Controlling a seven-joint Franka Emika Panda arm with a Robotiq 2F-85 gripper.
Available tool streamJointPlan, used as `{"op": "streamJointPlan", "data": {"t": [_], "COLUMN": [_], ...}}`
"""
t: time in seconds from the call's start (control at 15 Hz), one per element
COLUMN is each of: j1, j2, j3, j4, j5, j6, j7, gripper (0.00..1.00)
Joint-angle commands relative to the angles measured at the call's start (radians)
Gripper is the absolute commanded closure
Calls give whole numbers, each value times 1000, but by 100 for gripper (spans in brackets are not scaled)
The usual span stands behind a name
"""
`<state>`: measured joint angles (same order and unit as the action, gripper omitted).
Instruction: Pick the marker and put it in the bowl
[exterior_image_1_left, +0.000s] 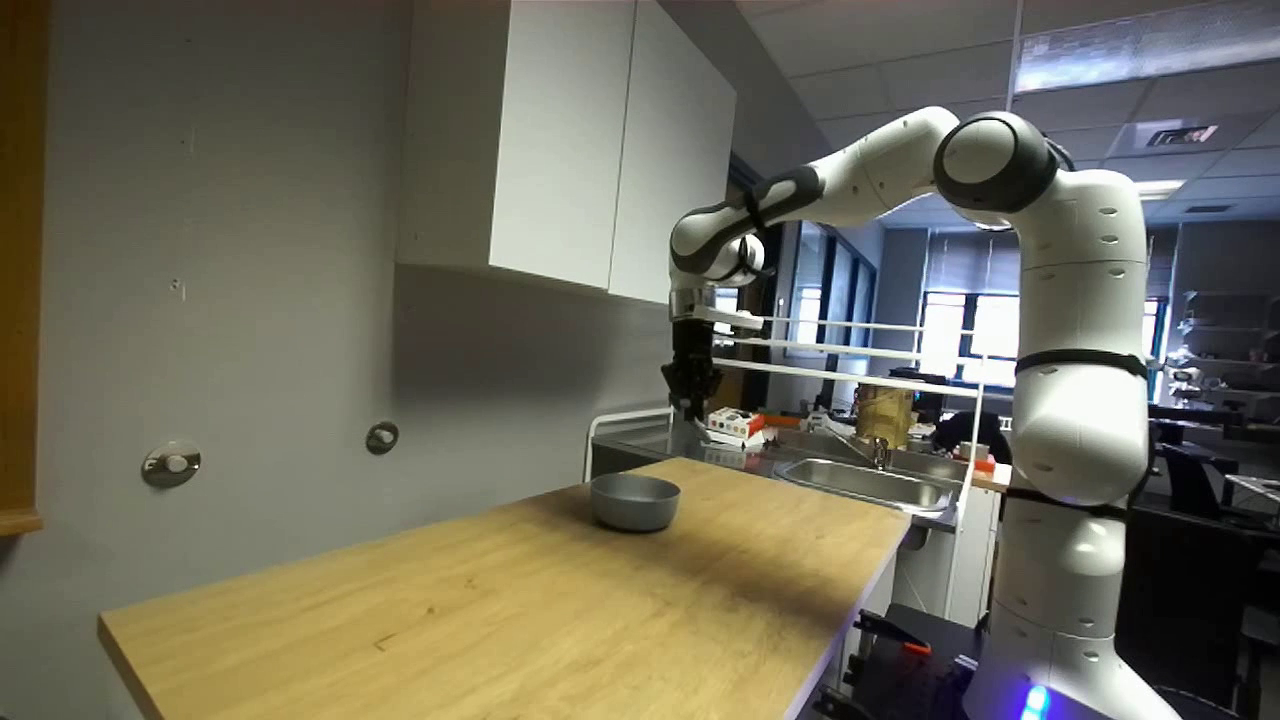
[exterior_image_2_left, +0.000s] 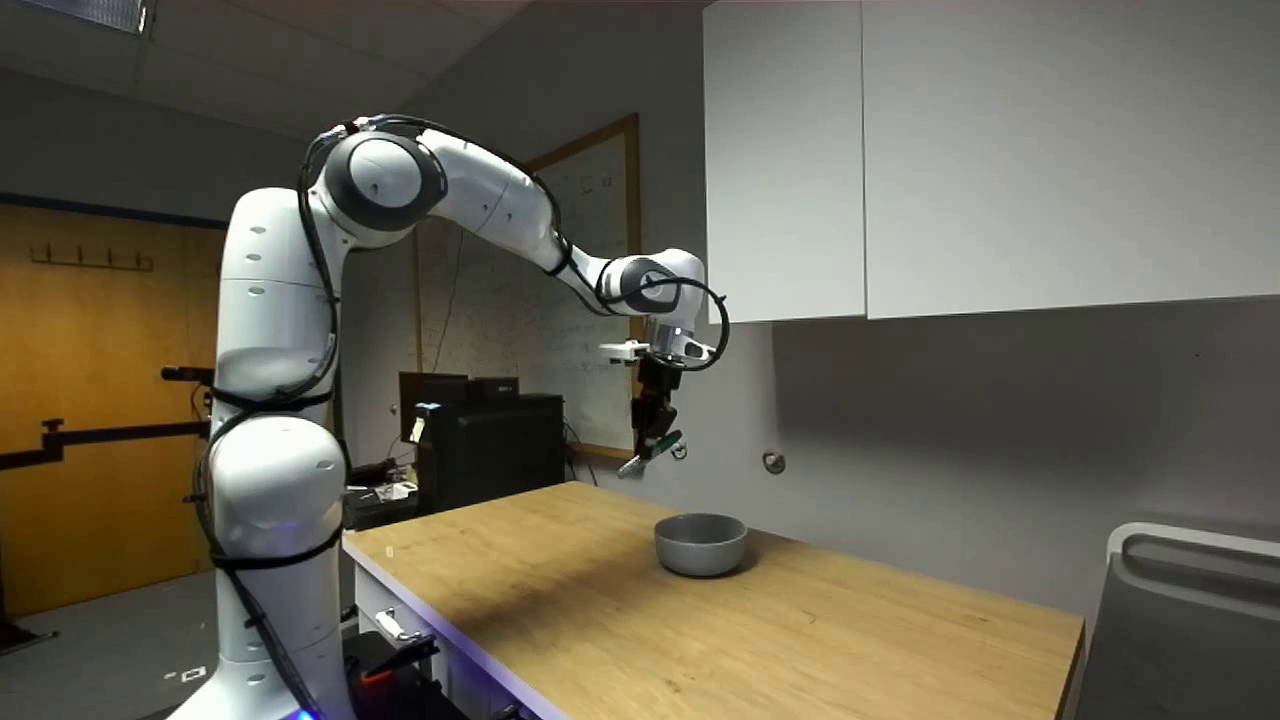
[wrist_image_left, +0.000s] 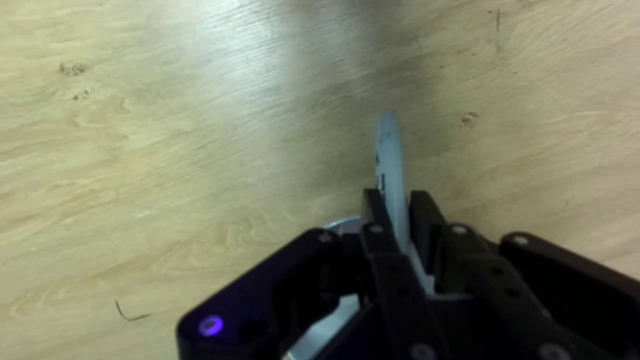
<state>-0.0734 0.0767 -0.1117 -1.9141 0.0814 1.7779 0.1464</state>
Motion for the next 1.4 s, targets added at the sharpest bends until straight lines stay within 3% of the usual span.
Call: {"op": "streamJointPlan", "data": {"t": [0.0,0.4,0.93,1.0,1.07,1.33], "j1": [11,9,-40,-46,-52,-62], "j2": [139,387,669,688,707,739], "j3": [26,34,12,11,11,18], "j4": [185,413,746,779,809,875], "j5": [16,11,-6,-6,-7,-7], "j6": [-36,-73,-222,-245,-270,-349], "j7": [24,13,17,17,14,2], "gripper": [86,86,86,57,57,28]}}
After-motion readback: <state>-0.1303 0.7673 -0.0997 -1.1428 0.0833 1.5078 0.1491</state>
